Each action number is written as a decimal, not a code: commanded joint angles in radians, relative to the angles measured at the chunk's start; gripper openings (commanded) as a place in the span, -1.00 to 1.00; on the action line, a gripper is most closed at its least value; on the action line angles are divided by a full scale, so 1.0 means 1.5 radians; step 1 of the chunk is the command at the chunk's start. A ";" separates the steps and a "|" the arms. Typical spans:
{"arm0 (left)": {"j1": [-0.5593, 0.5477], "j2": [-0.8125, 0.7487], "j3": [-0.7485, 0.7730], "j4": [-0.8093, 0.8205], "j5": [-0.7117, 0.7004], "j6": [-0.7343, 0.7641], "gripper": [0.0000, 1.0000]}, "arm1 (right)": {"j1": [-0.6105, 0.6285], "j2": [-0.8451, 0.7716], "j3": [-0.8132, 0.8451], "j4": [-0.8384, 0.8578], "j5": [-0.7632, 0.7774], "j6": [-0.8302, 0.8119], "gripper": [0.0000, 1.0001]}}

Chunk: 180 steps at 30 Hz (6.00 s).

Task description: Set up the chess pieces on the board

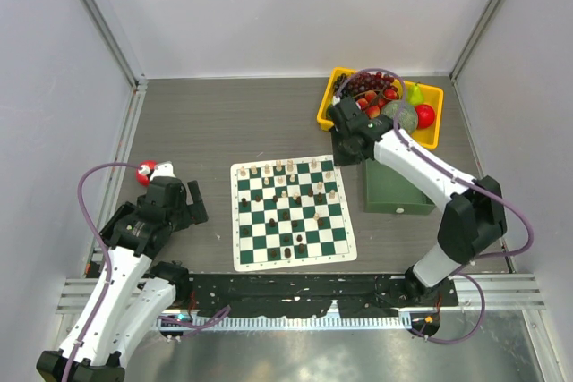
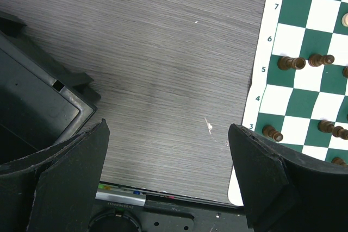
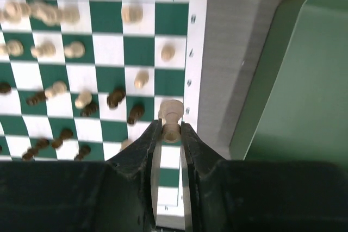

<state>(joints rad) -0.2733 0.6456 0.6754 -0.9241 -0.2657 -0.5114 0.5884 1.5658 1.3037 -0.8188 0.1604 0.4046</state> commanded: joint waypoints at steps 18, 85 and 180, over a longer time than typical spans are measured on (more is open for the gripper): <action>0.003 -0.002 0.002 0.024 -0.009 0.010 0.98 | -0.055 0.279 0.212 0.051 -0.037 -0.085 -0.56; 0.003 -0.002 0.001 0.027 -0.006 0.010 0.98 | -0.016 0.109 -0.039 0.085 -0.097 -0.033 -0.08; 0.003 0.007 0.002 0.028 -0.004 0.011 0.98 | 0.037 0.407 0.348 0.016 -0.060 -0.082 -0.46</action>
<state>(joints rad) -0.2733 0.6533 0.6743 -0.9237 -0.2661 -0.5110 0.6403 2.1704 1.7859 -0.7944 0.0860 0.2901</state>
